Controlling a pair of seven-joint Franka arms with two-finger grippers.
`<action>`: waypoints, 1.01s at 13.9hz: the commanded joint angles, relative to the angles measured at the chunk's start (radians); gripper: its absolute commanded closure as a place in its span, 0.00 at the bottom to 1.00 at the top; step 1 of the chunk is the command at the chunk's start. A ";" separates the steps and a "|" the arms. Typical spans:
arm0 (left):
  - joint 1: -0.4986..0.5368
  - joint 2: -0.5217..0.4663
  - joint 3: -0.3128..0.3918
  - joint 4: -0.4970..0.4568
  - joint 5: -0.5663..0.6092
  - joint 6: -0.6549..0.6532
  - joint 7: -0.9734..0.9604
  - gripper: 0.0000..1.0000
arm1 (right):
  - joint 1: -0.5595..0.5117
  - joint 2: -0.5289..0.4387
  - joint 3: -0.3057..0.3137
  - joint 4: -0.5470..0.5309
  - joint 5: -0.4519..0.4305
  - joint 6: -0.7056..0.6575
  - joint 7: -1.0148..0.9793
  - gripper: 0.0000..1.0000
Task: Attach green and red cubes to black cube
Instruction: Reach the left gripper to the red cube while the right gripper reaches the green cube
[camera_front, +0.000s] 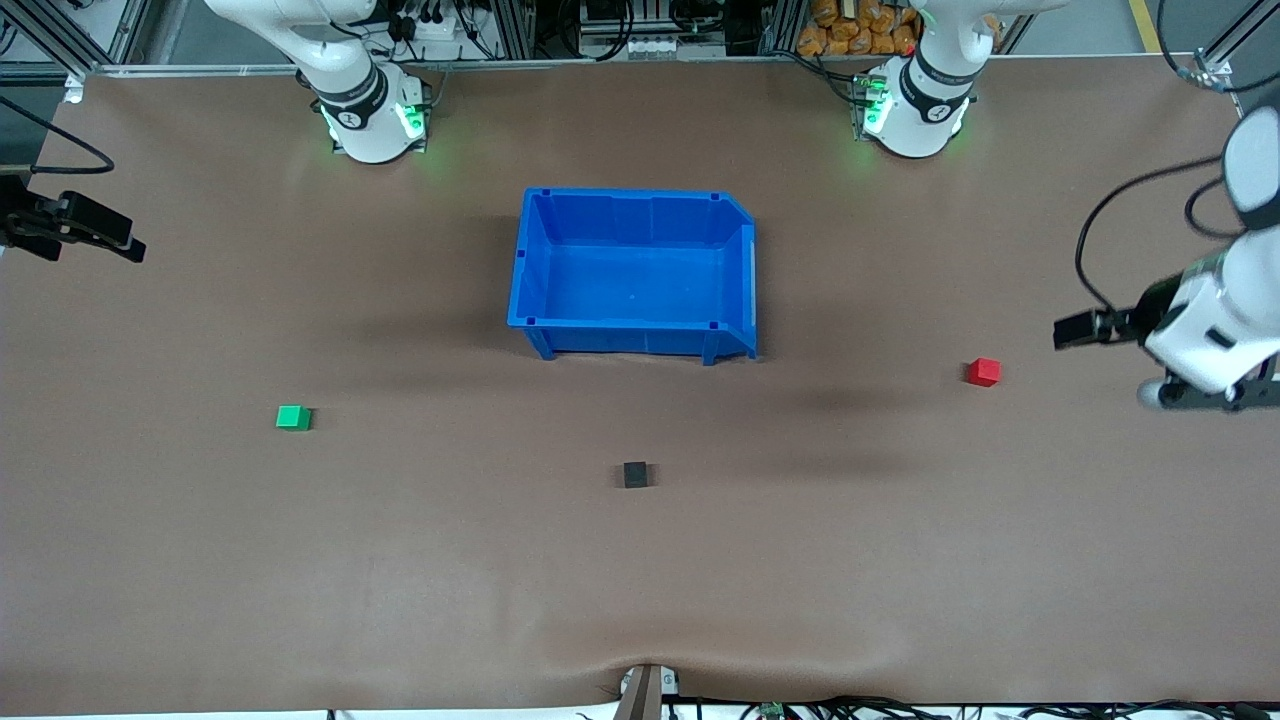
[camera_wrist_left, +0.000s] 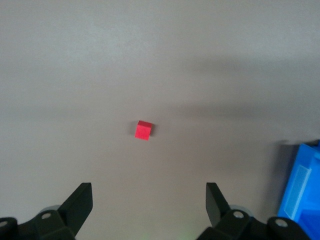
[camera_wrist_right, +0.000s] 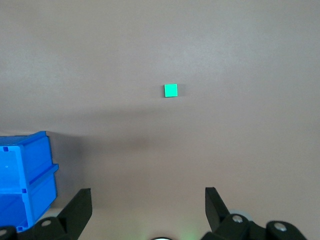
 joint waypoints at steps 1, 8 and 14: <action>0.025 0.076 -0.002 0.042 -0.004 0.007 0.035 0.00 | 0.019 0.014 0.004 0.012 -0.004 -0.001 -0.002 0.00; 0.071 0.235 -0.002 0.040 -0.105 0.059 0.038 0.00 | 0.019 0.017 0.004 0.010 -0.013 -0.010 -0.004 0.00; 0.071 0.320 -0.001 0.031 -0.001 0.110 0.055 0.00 | 0.019 0.040 0.004 0.013 -0.015 0.003 -0.004 0.00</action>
